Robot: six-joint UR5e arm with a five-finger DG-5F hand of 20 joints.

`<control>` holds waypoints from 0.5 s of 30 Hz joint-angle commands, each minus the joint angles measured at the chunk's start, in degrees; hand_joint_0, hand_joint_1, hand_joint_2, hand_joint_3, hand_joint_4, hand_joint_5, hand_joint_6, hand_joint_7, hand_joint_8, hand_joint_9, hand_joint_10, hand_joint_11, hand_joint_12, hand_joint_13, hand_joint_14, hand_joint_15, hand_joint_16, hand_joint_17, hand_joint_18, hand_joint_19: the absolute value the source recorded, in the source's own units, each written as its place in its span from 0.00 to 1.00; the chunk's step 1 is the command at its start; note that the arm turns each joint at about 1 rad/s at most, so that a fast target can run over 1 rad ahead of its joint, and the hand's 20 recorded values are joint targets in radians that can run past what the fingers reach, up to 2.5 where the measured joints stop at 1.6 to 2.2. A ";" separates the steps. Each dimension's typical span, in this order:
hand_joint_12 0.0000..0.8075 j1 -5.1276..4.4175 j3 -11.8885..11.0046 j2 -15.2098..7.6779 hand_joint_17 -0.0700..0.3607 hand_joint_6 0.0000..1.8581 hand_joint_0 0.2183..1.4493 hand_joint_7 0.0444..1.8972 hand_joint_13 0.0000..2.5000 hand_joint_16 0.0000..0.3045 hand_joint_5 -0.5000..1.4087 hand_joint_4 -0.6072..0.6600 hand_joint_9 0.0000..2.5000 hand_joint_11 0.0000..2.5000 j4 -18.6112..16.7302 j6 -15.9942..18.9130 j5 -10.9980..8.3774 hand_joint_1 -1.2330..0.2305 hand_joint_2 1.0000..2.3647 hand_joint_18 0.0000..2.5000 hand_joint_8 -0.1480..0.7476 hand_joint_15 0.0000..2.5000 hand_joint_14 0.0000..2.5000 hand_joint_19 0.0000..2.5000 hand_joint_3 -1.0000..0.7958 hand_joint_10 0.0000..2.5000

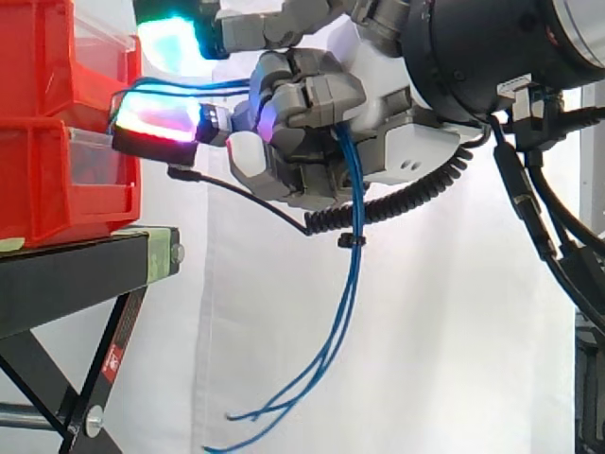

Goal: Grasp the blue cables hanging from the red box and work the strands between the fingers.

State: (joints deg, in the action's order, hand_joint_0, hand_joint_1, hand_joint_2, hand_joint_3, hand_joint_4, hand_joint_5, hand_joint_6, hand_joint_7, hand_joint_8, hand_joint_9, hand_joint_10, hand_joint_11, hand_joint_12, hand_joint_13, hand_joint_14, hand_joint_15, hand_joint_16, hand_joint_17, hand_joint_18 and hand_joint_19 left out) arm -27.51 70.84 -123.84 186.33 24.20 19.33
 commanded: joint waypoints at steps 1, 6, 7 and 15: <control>0.77 0.09 0.00 0.00 0.59 0.00 0.49 0.83 0.79 0.81 0.54 0.67 0.78 1.00 0.00 0.06 0.00 0.40 0.01 1.00 0.75 0.65 1.00 0.23 0.15 1.00; 0.77 0.09 0.00 0.00 0.59 0.28 0.53 0.72 0.79 0.81 0.44 0.65 0.78 1.00 0.00 0.24 0.00 0.38 0.01 1.00 0.75 0.65 1.00 0.23 0.17 1.00; 0.77 0.09 0.00 0.00 0.59 0.32 0.53 0.69 0.79 0.81 0.43 0.64 0.78 1.00 0.00 0.24 0.00 0.37 0.01 1.00 0.75 0.65 1.00 0.23 0.20 1.00; 0.77 0.17 0.00 0.00 0.59 0.19 0.55 0.71 0.79 0.81 0.44 0.66 0.78 1.00 0.00 0.15 0.00 0.38 0.02 1.00 0.75 0.65 1.00 0.23 0.42 1.00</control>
State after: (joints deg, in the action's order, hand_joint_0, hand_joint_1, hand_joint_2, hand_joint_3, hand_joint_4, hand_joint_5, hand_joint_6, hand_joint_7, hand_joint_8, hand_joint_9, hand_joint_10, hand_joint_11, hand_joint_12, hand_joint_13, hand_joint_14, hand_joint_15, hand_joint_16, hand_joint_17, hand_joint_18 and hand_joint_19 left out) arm -27.37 70.84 -123.84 186.33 24.43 19.34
